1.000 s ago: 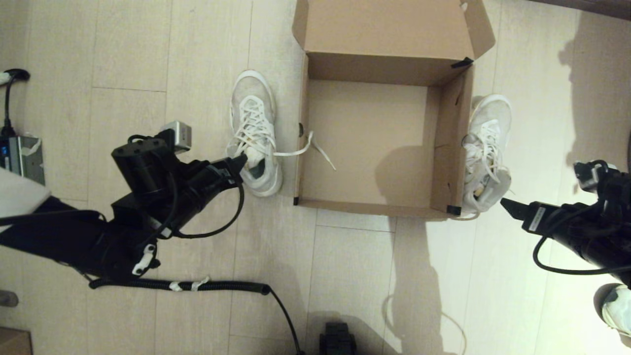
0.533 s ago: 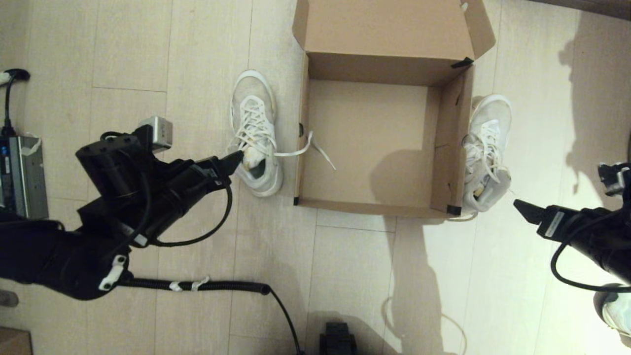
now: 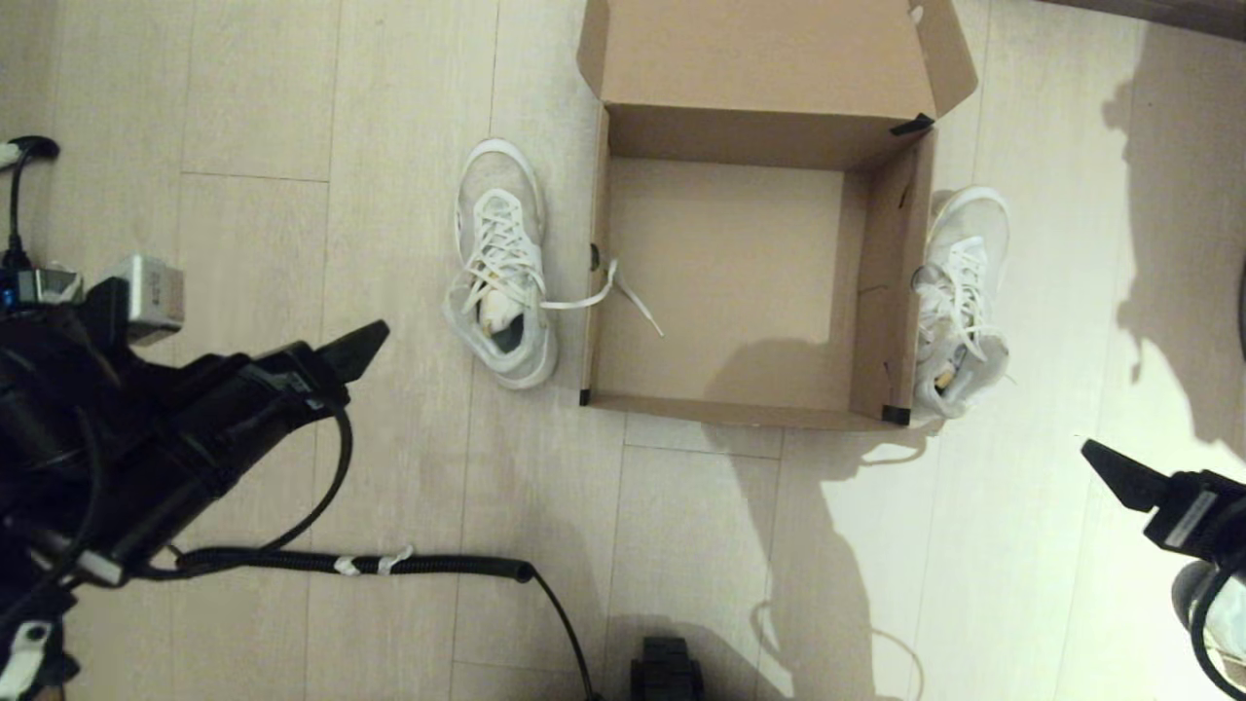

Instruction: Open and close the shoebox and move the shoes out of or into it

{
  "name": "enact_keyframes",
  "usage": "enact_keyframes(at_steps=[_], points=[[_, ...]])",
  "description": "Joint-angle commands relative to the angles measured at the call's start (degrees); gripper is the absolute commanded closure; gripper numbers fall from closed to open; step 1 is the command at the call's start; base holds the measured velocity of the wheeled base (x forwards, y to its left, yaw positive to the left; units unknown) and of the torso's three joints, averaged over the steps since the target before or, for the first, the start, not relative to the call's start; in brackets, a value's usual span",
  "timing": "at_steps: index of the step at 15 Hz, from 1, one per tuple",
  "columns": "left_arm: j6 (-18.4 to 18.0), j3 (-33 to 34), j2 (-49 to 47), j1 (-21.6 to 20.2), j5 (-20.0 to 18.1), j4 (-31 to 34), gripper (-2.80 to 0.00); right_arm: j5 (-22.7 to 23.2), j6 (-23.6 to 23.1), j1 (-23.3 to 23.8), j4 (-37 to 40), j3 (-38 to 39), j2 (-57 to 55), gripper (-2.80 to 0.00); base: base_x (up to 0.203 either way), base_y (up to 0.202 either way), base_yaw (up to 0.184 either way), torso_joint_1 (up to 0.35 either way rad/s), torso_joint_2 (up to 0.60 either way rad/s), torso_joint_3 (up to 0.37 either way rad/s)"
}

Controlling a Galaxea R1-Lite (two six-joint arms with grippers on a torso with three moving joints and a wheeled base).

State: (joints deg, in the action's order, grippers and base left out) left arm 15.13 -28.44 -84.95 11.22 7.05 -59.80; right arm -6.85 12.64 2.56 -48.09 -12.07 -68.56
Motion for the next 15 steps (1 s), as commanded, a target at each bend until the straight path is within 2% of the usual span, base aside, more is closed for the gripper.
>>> enact_keyframes(at_steps=[1, 4, 6, 8, 11, 12, 13, 15], points=[[0.79, 7.49, 8.74, -4.32, 1.42, -0.40, -2.80, -0.24, 0.23, 0.20, -0.26, 3.16, 8.05, -2.80, 0.000, 0.000, 0.000, 0.000, 0.00, 0.000], [1.48, 15.91, 22.35, -13.38, 2.49, 1.08, -2.80, -1.74, 0.73, 0.68, 1.76, 7.54, 19.34, -2.80, 0.000, 0.000, 0.000, 0.000, 0.00, 0.000], [0.52, 19.01, 34.28, -15.93, 1.89, 7.46, -2.80, -2.16, 0.43, 0.81, 7.85, 9.14, 29.72, -2.80, 0.000, 0.000, 0.000, 0.000, 0.00, 0.000], [-2.40, 21.62, 47.10, -17.06, -0.80, 17.82, -2.80, -2.33, -1.31, 0.87, 18.82, 10.06, 42.69, -2.80, 0.000, 0.000, 0.000, 0.000, 0.00, 0.000], [-8.62, 24.88, 64.88, -17.89, -5.13, 39.67, -2.80, -3.60, -6.45, 0.95, 30.62, 11.92, 53.25, -2.80, 0.000, 0.000, 0.000, 0.000, 0.00, 0.000], [-11.24, 26.33, 67.98, -18.09, -6.24, 45.78, -2.80, -1.57, -10.36, 0.92, 37.07, 12.43, 53.28, -2.80, 0.000, 0.000, 0.000, 0.000, 0.00, 0.000], [-13.03, 27.17, 69.10, -18.18, -7.04, 50.09, -2.80, 2.71, -11.96, 0.94, 41.08, 12.70, 53.01, -2.80, 0.000, 0.000, 0.000, 0.000, 0.00, 0.000], [-15.45, 27.77, 65.92, -18.04, -8.05, 55.01, -2.80, 5.12, -13.09, 0.95, 50.32, 11.35, 52.32, -2.80, 0.000, 0.000, 0.000, 0.000, 0.00, 0.000]])
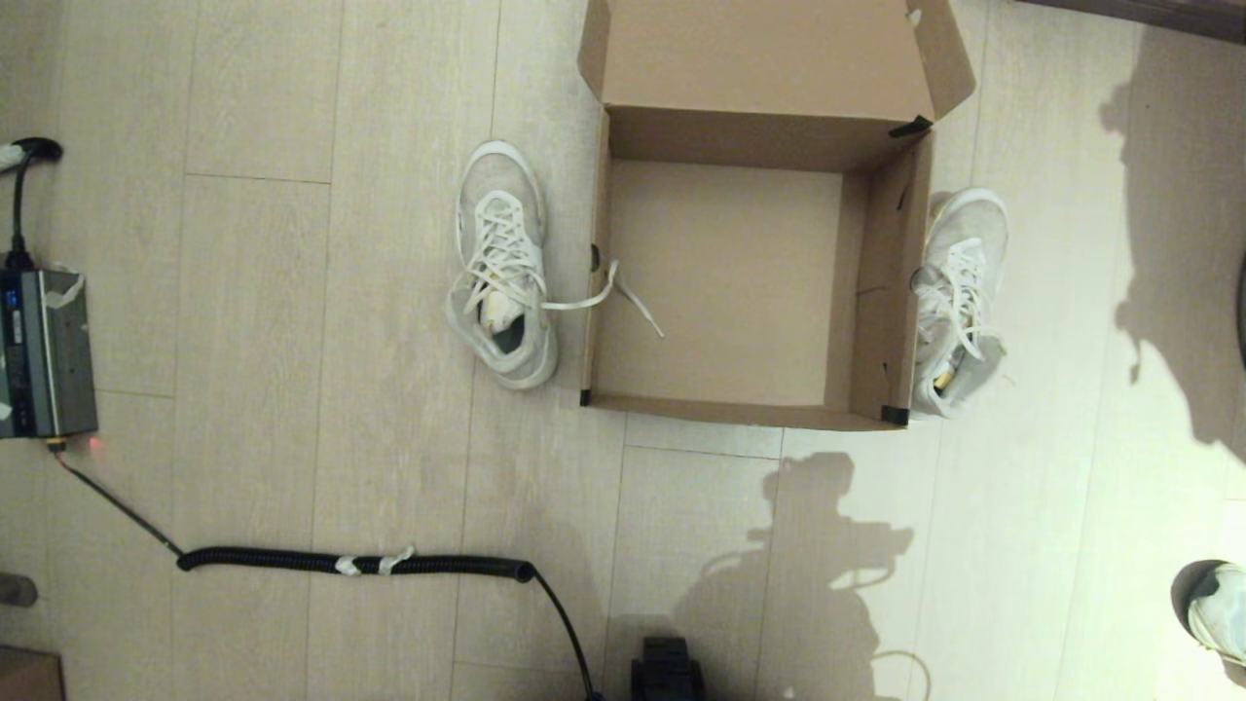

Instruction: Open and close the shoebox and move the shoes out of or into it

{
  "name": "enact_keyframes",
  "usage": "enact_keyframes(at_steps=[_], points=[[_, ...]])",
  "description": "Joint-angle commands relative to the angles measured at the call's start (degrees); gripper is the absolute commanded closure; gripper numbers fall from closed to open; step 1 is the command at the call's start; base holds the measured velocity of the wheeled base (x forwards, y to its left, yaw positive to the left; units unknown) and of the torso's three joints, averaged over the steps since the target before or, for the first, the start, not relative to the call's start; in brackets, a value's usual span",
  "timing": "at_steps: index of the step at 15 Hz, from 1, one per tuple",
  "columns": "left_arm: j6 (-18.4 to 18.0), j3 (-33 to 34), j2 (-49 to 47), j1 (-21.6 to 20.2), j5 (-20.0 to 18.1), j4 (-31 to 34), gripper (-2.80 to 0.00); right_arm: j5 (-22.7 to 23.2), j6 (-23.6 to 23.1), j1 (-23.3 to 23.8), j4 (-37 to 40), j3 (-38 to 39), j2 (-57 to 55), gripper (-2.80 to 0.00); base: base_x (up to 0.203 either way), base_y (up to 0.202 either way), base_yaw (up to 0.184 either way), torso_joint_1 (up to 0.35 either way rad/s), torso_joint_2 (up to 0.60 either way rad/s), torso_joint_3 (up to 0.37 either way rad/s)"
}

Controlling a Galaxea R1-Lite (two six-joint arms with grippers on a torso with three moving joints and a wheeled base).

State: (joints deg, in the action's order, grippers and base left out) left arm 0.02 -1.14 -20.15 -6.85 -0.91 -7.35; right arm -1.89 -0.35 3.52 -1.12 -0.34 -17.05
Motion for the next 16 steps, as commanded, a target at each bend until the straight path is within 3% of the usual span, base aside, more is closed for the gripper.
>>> enact_keyframes(at_steps=[1, 3, 6, 8, 13, 16], points=[[-1.30, 0.63, -1.38, 0.65, -0.42, 3.99, -2.80, 0.63, -0.23, -0.01, 4.75, -1.04, 0.13, -2.80, 0.000, 0.000, 0.000, 0.000, 0.00, 0.000], [-2.26, 0.99, -1.93, 4.36, -0.57, 5.06, -2.80, 1.62, -0.18, -0.20, 4.38, -0.83, 1.76, -2.80, 0.000, 0.000, 0.000, 0.000, 0.00, 0.000], [-3.33, 1.04, 8.20, 6.51, -0.61, 7.13, -2.80, 1.57, 0.16, -0.76, -0.80, 1.15, 2.19, -2.80, 0.000, 0.000, 0.000, 0.000, 0.00, 0.000], [-3.75, 0.99, 13.11, 7.05, -0.66, 7.90, -2.80, 1.68, 0.08, -5.65, -0.45, 1.01, 3.00, -2.80, 0.000, 0.000, 0.000, 0.000, 0.00, 0.000], [-3.29, 1.23, 20.24, 6.94, -0.15, 7.35, -2.80, 1.32, 0.74, -3.87, -0.60, 1.00, 16.39, -2.80, 0.000, 0.000, 0.000, 0.000, 0.00, 0.000], [-1.88, 1.58, 20.24, 6.94, 0.41, 6.21, -2.80, -0.74, 4.57, -3.44, -1.17, 1.22, 16.96, -2.80, 0.000, 0.000, 0.000, 0.000, 0.00, 0.000]])
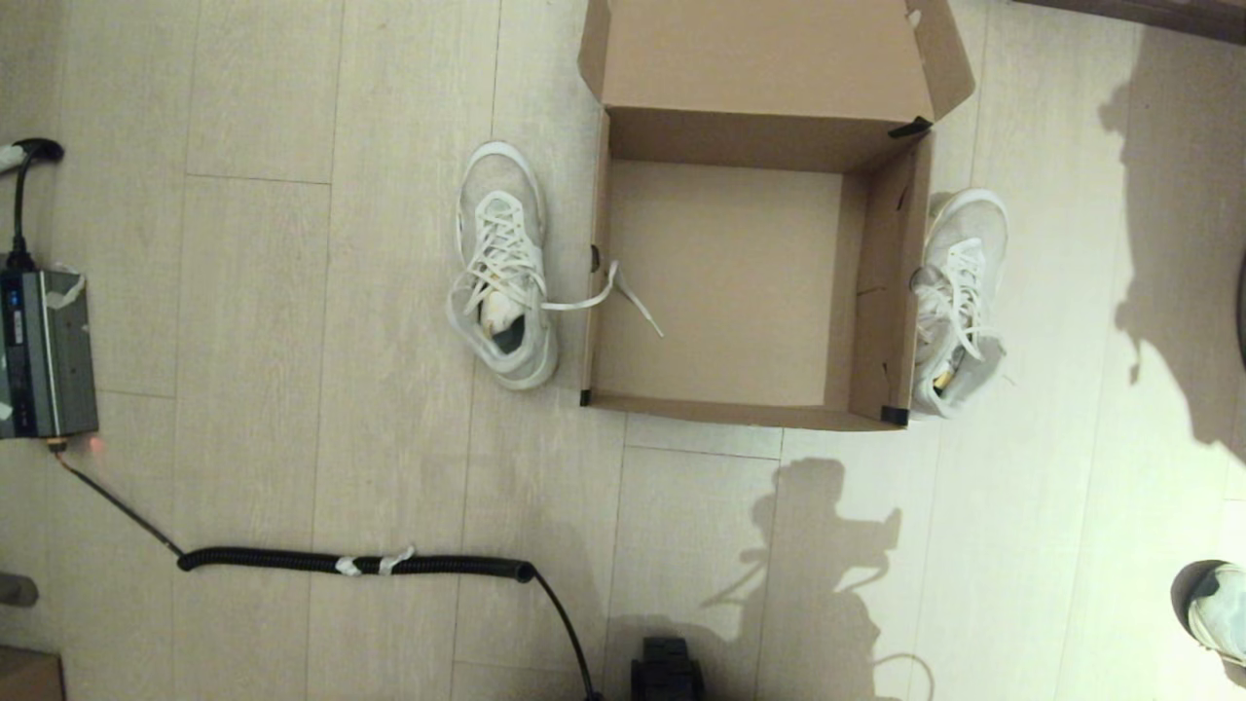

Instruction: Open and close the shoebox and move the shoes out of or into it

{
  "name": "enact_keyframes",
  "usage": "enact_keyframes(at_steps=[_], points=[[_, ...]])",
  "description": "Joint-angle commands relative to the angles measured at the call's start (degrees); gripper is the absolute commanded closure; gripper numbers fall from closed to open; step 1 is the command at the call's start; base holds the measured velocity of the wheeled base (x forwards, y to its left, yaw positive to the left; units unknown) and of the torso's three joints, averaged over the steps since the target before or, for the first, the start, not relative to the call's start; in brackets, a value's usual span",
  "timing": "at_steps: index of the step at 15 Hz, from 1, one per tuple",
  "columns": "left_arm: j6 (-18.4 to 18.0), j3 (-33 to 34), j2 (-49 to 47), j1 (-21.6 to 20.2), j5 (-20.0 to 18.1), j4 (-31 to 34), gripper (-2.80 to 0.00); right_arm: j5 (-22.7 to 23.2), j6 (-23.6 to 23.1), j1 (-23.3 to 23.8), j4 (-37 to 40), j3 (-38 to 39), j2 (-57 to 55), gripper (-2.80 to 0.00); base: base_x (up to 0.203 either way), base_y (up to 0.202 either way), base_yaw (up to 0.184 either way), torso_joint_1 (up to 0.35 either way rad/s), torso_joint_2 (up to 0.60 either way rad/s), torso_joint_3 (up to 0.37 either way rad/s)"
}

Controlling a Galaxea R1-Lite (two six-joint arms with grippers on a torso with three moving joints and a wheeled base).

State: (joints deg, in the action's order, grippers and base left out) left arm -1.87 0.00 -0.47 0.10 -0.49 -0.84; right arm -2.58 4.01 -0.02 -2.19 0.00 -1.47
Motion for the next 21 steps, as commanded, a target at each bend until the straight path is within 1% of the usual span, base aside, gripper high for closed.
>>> enact_keyframes(at_steps=[1, 2, 4, 5, 13, 19, 21], points=[[1.01, 0.44, 0.56, -0.01, 0.22, -0.30, -2.80, -0.05, 0.21, 0.11, -0.17, 0.88, 1.39, -2.80, 0.000, 0.000, 0.000, 0.000, 0.00, 0.000], [1.70, 0.44, 0.56, -0.01, 0.23, -0.39, -2.80, -0.05, 0.14, 0.11, -0.16, 0.88, 1.39, -2.80, 0.000, 0.000, 0.000, 0.000, 0.00, 0.000], [1.78, 0.44, 0.56, -0.01, 0.30, -0.39, -2.80, 0.03, -0.06, 0.11, -0.18, 0.79, 1.39, -2.80, 0.000, 0.000, 0.000, 0.000, 0.00, 0.000], [1.78, 0.44, 0.56, -0.01, 0.32, -0.39, 0.00, 0.04, -0.14, 0.11, -0.10, 0.79, 1.39, 0.00, 0.000, 0.000, 0.000, 0.000, 0.00, 0.000], [1.84, 0.44, 0.47, -0.01, 0.32, -0.39, 0.00, -0.23, 1.17, 0.11, -0.27, 0.79, 1.39, 0.00, 0.000, 0.000, 0.000, 0.000, 0.00, 0.000], [1.70, 0.44, 0.56, -0.01, 0.23, -0.48, 0.00, -0.14, 0.30, 0.11, -0.32, 0.79, 1.39, 0.00, 0.000, 0.000, 0.000, 0.000, 0.00, 0.000], [1.70, 0.44, 0.56, -0.01, 0.23, -0.48, 0.00, -0.14, 1.24, 0.11, -0.35, 0.79, 1.39, 0.00, 0.000, 0.000, 0.000, 0.000, 0.00, 0.000]])
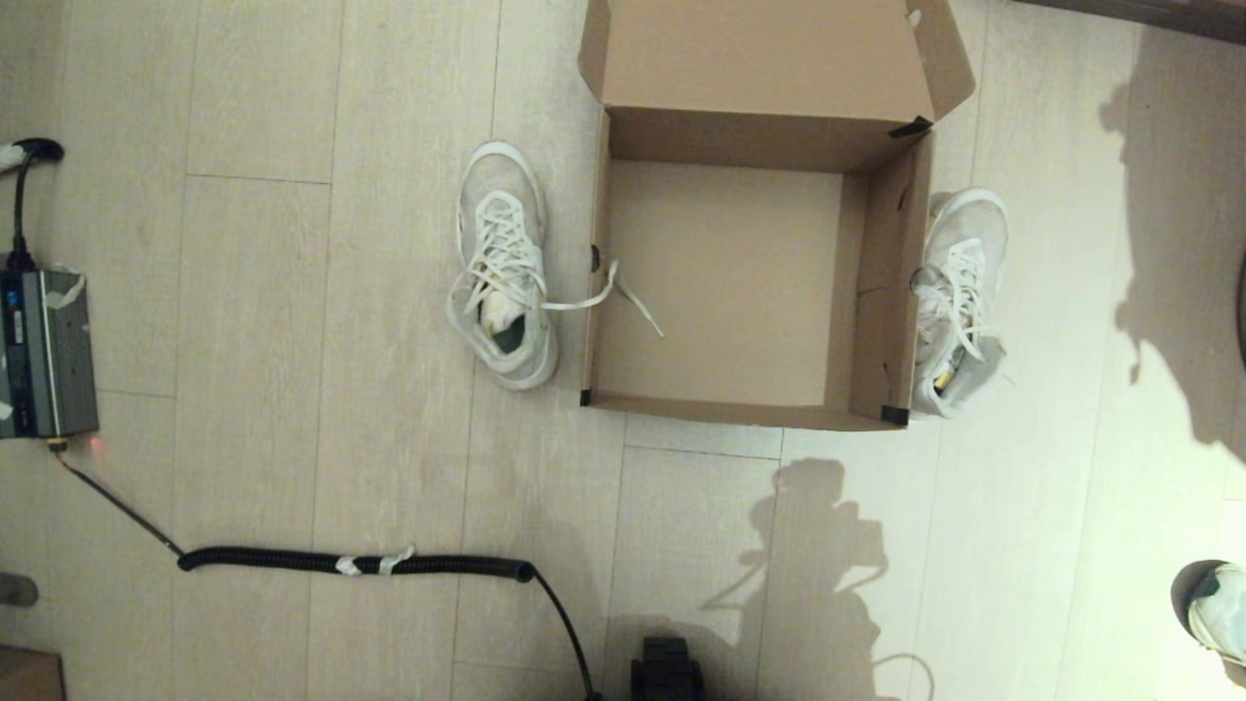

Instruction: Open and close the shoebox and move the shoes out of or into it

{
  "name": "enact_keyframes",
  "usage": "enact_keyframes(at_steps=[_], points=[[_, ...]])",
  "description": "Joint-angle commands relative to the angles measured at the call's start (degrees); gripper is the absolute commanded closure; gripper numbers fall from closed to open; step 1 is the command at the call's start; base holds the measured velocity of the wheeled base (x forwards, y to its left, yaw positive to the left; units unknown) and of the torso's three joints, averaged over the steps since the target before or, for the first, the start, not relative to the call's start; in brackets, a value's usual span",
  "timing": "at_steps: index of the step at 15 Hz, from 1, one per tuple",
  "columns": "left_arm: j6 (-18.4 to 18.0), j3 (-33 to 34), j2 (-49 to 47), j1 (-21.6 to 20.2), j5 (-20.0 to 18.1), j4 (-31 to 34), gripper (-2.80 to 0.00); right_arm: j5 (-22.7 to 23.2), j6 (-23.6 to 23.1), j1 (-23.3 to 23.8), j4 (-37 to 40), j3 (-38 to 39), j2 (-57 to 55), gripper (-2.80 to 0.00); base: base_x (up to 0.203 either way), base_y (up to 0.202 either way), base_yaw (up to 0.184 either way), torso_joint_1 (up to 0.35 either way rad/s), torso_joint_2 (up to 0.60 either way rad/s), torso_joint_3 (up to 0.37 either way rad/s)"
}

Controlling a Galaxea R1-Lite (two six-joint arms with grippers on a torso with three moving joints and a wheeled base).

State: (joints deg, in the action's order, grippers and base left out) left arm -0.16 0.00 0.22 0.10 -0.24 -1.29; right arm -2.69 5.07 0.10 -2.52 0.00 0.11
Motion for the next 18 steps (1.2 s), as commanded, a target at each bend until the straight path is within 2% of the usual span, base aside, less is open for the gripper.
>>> enact_keyframes(at_steps=[1, 4, 8, 15, 18], points=[[-0.02, 0.44, -0.13, -0.01, -0.02, -0.03, 0.00, -0.03, -0.22, -0.01, 0.09, 0.82, -0.20, 0.00, 0.000, 0.000, 0.000, 0.000, 0.00, 0.000], [-0.02, 0.44, -0.13, -0.01, -0.02, -0.03, 0.00, 0.75, -7.12, -0.01, 0.43, 0.79, -0.20, 0.00, 0.000, 0.000, 0.000, 0.000, 0.00, 0.000], [-0.02, 0.44, -0.13, -0.01, -0.02, -0.03, 0.00, 1.05, -5.36, -0.01, 0.41, 0.79, -0.20, 0.00, 0.000, 0.000, 0.000, 0.000, 0.00, 0.000], [-0.02, 0.44, -0.13, -0.01, -0.02, -0.03, 0.00, 1.29, -6.30, -0.01, 0.41, 0.79, -0.20, 0.00, 0.000, 0.000, 0.000, 0.000, 0.00, 0.000], [-0.02, 0.44, -0.13, -0.01, -0.02, -0.03, 0.00, 0.91, -3.72, -0.01, 0.33, 0.79, -0.20, 0.00, 0.000, 0.000, 0.000, 0.000, 0.00, 0.000]])
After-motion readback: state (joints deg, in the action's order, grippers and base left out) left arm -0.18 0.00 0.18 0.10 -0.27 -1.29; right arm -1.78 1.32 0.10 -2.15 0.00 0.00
